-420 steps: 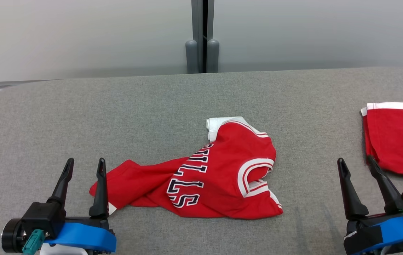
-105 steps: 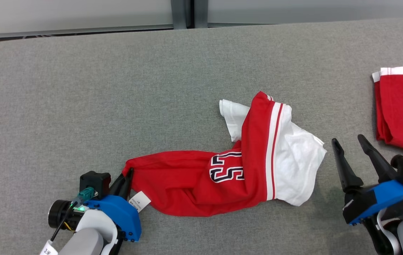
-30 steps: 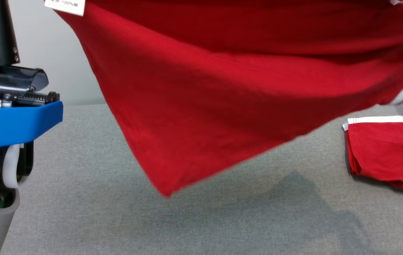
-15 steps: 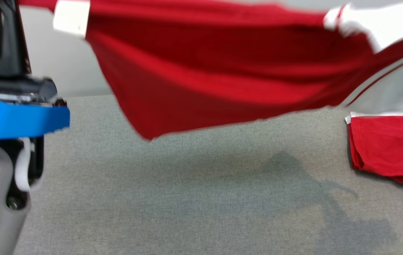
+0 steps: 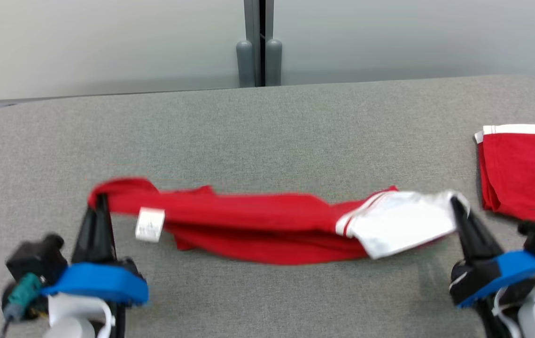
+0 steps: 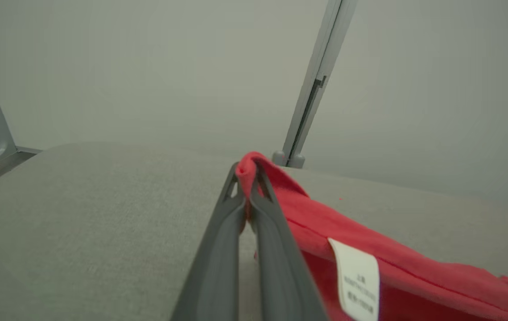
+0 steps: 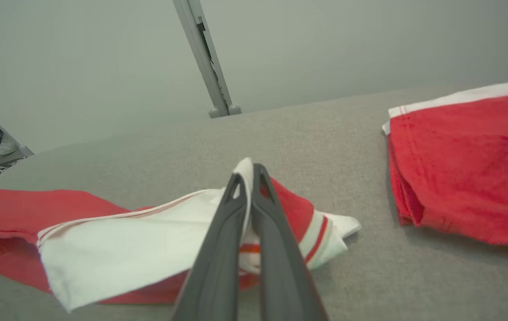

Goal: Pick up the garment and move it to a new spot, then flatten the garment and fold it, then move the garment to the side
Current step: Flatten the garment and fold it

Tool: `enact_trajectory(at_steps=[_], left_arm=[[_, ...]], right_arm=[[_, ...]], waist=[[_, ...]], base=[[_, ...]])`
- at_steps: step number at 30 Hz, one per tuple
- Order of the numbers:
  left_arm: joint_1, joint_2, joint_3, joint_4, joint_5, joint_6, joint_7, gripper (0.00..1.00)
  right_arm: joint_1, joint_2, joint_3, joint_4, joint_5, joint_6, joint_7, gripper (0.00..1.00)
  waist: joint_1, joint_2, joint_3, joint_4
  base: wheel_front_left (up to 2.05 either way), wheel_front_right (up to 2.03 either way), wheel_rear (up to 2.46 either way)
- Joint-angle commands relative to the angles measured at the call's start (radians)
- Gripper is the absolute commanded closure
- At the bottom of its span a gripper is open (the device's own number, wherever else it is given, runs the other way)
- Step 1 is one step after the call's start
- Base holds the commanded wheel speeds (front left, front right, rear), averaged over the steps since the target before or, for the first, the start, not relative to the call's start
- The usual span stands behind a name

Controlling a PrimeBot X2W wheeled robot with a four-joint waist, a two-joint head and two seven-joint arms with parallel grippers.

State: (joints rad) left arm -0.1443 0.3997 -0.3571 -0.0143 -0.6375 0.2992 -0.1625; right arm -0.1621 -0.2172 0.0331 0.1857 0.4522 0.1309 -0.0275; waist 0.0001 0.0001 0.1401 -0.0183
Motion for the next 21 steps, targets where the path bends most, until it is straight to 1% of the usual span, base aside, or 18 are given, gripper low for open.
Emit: enact_trajectory(at_steps=[1,5,9,10,11,12,13,14,17,21], left_arm=[[0.017,-0.002,0.000,0.014,-0.008,-0.002,-0.007,1.00],[0.097,-0.042,-0.009,0.099,-0.061,-0.020,-0.020,1.00],[0.135,-0.068,-0.025,0.179,-0.092,-0.052,-0.024,1.00],[0.137,-0.073,-0.029,0.195,-0.096,-0.061,-0.028,1.00],[0.137,-0.077,-0.033,0.210,-0.095,-0.065,-0.033,0.95],[0.136,-0.080,-0.040,0.224,-0.093,-0.071,-0.033,0.28],[0.134,-0.085,-0.046,0.232,-0.090,-0.074,-0.035,0.00],[0.130,-0.086,-0.052,0.238,-0.086,-0.080,-0.038,0.00],[0.121,-0.076,-0.058,0.240,-0.063,-0.079,-0.055,0.00],[0.117,-0.052,-0.056,0.198,-0.005,-0.054,-0.078,0.00]], right_arm=[[0.017,0.006,0.003,0.014,0.006,0.000,-0.015,1.00],[0.058,0.034,0.031,0.112,0.024,0.000,-0.073,1.00],[0.066,0.047,0.056,0.180,0.035,0.000,-0.120,1.00],[0.067,0.048,0.061,0.194,0.035,0.000,-0.128,0.68],[0.068,0.048,0.066,0.203,0.034,0.000,-0.136,0.16],[0.068,0.045,0.068,0.208,0.029,0.000,-0.144,0.00],[0.070,0.041,0.068,0.209,0.021,0.000,-0.153,0.00],[0.073,0.035,0.069,0.208,0.011,0.000,-0.160,0.00],[0.094,0.019,0.051,0.182,-0.025,0.000,-0.176,0.00],[0.134,-0.002,-0.007,0.091,-0.088,0.000,-0.185,0.00]], waist=[[-0.0001,-0.0001,0.005,0.003],[-0.0001,-0.0001,0.016,-0.001],[-0.0001,-0.0001,0.017,-0.003],[-0.0001,-0.0001,0.016,-0.002],[-0.0001,-0.0001,0.014,-0.001],[-0.0001,-0.0001,0.010,0.001],[-0.0001,-0.0001,0.006,0.002],[-0.0001,-0.0001,0.001,0.003],[-0.0001,-0.0001,-0.017,0.008],[-0.0001,-0.0001,-0.045,0.009]], base=[[0.00,0.00,0.00],[0.00,0.00,0.00],[0.00,0.00,0.00],[0.00,0.00,0.00],[0.00,0.00,0.00],[0.00,0.00,0.00],[0.00,0.00,0.00],[0.00,0.00,0.00],[0.00,0.00,0.00],[0.00,0.00,0.00]])
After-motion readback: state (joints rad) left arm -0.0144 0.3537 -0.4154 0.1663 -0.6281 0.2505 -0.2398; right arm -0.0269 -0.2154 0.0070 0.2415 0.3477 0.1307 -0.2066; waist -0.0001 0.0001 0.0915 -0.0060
